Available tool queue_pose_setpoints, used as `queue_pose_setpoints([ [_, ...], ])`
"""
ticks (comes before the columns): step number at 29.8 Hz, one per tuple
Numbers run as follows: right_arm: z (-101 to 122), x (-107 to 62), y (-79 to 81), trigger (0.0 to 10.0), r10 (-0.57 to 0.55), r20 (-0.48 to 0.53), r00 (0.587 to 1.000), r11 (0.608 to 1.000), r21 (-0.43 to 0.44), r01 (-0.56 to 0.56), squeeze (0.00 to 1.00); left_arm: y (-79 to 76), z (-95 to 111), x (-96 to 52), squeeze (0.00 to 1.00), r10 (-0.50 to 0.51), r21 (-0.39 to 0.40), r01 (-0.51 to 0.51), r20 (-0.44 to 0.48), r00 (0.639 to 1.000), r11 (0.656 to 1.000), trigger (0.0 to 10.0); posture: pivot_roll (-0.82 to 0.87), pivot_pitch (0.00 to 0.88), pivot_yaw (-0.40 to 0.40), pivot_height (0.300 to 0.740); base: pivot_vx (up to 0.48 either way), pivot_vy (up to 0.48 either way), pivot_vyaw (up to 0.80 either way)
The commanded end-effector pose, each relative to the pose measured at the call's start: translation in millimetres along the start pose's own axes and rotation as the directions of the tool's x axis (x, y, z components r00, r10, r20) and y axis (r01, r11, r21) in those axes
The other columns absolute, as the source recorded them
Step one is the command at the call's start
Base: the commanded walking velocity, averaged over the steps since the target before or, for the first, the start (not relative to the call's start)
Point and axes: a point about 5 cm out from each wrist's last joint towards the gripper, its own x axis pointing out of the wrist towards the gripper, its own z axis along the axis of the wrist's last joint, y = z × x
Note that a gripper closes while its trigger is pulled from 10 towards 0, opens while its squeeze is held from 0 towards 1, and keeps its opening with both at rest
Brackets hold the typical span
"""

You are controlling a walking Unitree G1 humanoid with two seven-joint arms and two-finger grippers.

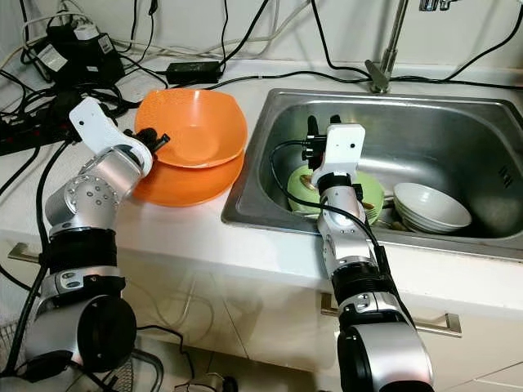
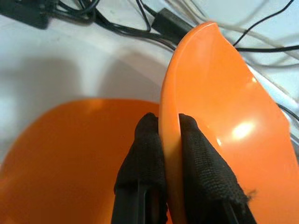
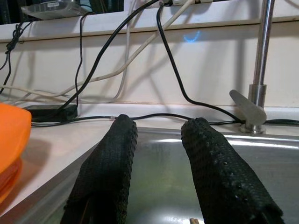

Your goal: Kitchen organization

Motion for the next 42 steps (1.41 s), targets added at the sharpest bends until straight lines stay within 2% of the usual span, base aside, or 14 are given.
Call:
queue_pose_setpoints([
  [1,-16,-8.8,-1.5,10.0,-0.005,-0.070,0.998,1.000,0.006,0.005,0.00,5.4,-3,-1.1,0.00,0.018,0.008,-0.018,0.000,1.000,1.000,0.0,0.16,0.011,0.114,0.740,0.000,0.000,0.00],
  [9,-16,-8.9,-1.3,10.0,0.002,-0.071,0.997,1.000,0.002,-0.002,0.00,3.1,-1,-2.3,0.00,0.000,-0.012,0.000,0.039,0.999,1.000,0.0,0.15,0.000,0.110,0.740,0.000,0.000,0.00],
  [14,-16,-8.3,-1.3,10.0,0.009,-0.079,0.997,1.000,-0.006,-0.009,0.00,-7.2,11,-5.8,0.00,-0.096,-0.090,0.108,0.128,0.987,0.990,0.0,0.15,0.003,0.104,0.740,0.000,0.000,0.00],
  [15,-16,-8.2,-1.4,10.0,0.009,-0.079,0.997,1.000,-0.007,-0.010,0.00,-10.3,13,-7.0,0.00,-0.124,-0.098,0.138,0.137,0.983,0.986,1.6,0.15,0.004,0.103,0.740,0.000,0.000,0.00],
  [16,-16,-8.2,-1.4,10.0,0.009,-0.079,0.997,1.000,-0.007,-0.010,0.00,-10.3,13,-7.0,0.00,-0.124,-0.098,0.138,0.137,0.983,0.986,1.6,0.15,0.004,0.103,0.740,0.000,0.000,0.00],
  [17,-16,-8.1,-1.6,10.0,0.010,-0.079,0.997,1.000,-0.007,-0.010,0.00,-14.4,17,-9.1,0.00,-0.157,-0.095,0.174,0.163,0.974,0.980,10.0,0.15,0.009,0.102,0.740,0.000,0.000,0.00],
  [20,-15,-7.4,-2.4,10.0,0.009,-0.080,0.997,1.000,-0.009,-0.009,0.00,-23.1,29,-15.8,0.00,-0.229,-0.081,0.254,0.240,0.944,0.964,10.0,0.16,0.014,0.101,0.740,0.000,0.000,0.00],
  [33,-13,-5.1,-4.9,10.0,0.005,-0.073,0.997,1.000,-0.009,-0.005,0.00,-30.0,39,-22.0,0.00,-0.298,-0.072,0.336,0.318,0.900,0.939,10.0,0.16,0.018,0.100,0.740,0.000,0.000,0.00],
  [34,-13,-4.9,-4.9,10.0,0.003,-0.073,0.997,1.000,-0.009,-0.004,0.00,-29.8,39,-21.9,0.60,-0.298,-0.071,0.336,0.318,0.900,0.939,10.0,0.16,0.020,0.101,0.740,0.000,0.000,0.00],
  [35,-12,-4.7,-5.0,10.0,0.001,-0.073,0.997,1.000,-0.009,-0.001,0.00,-29.6,39,-21.8,1.00,-0.300,-0.068,0.337,0.318,0.900,0.939,10.0,0.16,0.020,0.101,0.740,0.000,0.000,0.00],
  [39,-13,-5.0,-5.2,10.0,-0.001,-0.075,0.997,1.000,-0.009,0.001,0.00,-29.1,38,-21.3,1.00,-0.298,-0.065,0.333,0.313,0.902,0.941,10.0,0.16,0.021,0.102,0.740,0.000,0.000,0.00],
  [40,-13,-5.3,-5.1,10.0,-0.001,-0.076,0.997,1.000,-0.008,0.001,0.00,-29.3,38,-21.0,0.83,-0.300,-0.066,0.335,0.309,0.903,0.940,10.0,0.16,0.022,0.103,0.740,0.000,0.000,0.00],
  [41,-14,-5.6,-4.8,10.0,-0.001,-0.078,0.997,1.000,-0.008,0.000,0.00,-29.3,36,-20.3,0.00,-0.298,-0.078,0.335,0.301,0.906,0.939,10.0,0.16,0.023,0.105,0.740,0.000,0.000,0.00],
  [42,-14,-5.6,-4.8,10.0,-0.001,-0.078,0.997,1.000,-0.008,0.000,0.00,-29.3,36,-20.3,0.00,-0.298,-0.078,0.335,0.301,0.906,0.939,10.0,0.16,0.023,0.105,0.740,0.000,0.000,0.00],
])
